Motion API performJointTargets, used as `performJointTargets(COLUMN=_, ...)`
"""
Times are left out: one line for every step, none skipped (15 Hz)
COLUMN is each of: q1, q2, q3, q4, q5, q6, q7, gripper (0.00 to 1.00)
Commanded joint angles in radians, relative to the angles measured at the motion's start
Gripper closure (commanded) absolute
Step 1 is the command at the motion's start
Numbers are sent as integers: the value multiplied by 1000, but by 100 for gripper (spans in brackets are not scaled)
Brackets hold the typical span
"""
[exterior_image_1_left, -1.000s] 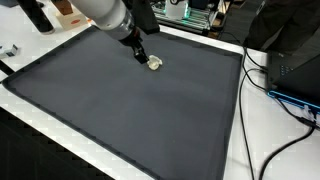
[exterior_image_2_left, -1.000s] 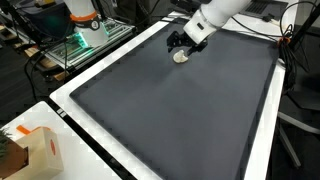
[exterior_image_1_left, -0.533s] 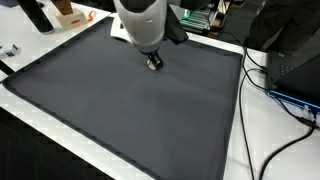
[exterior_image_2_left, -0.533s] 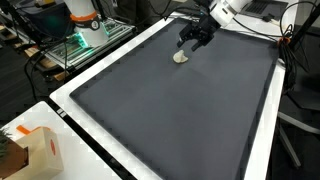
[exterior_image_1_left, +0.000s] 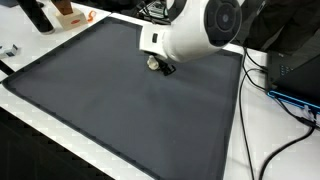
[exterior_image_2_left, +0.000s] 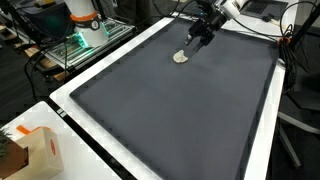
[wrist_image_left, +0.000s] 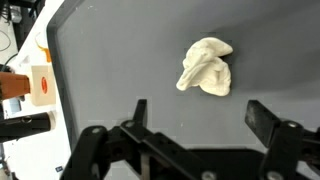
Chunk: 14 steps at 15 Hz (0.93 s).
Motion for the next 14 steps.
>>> performJointTargets(q1=51, q2=41, q3=-4, q4=29, q5=-105, q6=-50, q7=29, gripper=0)
performJointTargets(q1=63, q2=46, q3=-3, q4=28, q5=-125, q6=-61, q7=36, gripper=0)
performJointTargets(q1=71, q2=52, q3=0, q4=28, q5=-136, q6=-74, q7=44, gripper=0)
performJointTargets(q1=81, q2=60, q3=1, q4=31, q5=-146, q6=-92, q7=54, gripper=0)
performJointTargets(q1=86, q2=70, q3=4, q4=40, q5=-141, q6=-118, q7=73, gripper=0)
performJointTargets(q1=91, q2=79, q3=8, q4=46, q5=-133, q6=-138, q7=90, gripper=0)
performJointTargets(q1=98, q2=90, q3=10, q4=53, q5=-135, q6=-156, q7=100, gripper=0)
performJointTargets(q1=103, q2=100, q3=12, q4=61, q5=-134, q6=-172, q7=113, gripper=0)
performJointTargets(q1=108, q2=109, q3=15, q4=69, q5=-136, q6=-185, q7=119, gripper=0)
performJointTargets(q1=115, q2=118, q3=15, q4=77, q5=-143, q6=-197, q7=124, gripper=0)
performJointTargets(q1=123, q2=127, q3=15, q4=82, q5=-151, q6=-205, q7=129, gripper=0)
performJointTargets(q1=128, q2=134, q3=15, q4=89, q5=-152, q6=-214, q7=133, gripper=0)
performJointTargets(q1=132, q2=142, q3=15, q4=97, q5=-154, q6=-221, q7=136, gripper=0)
performJointTargets(q1=135, q2=148, q3=16, q4=103, q5=-159, q6=-220, q7=129, gripper=0)
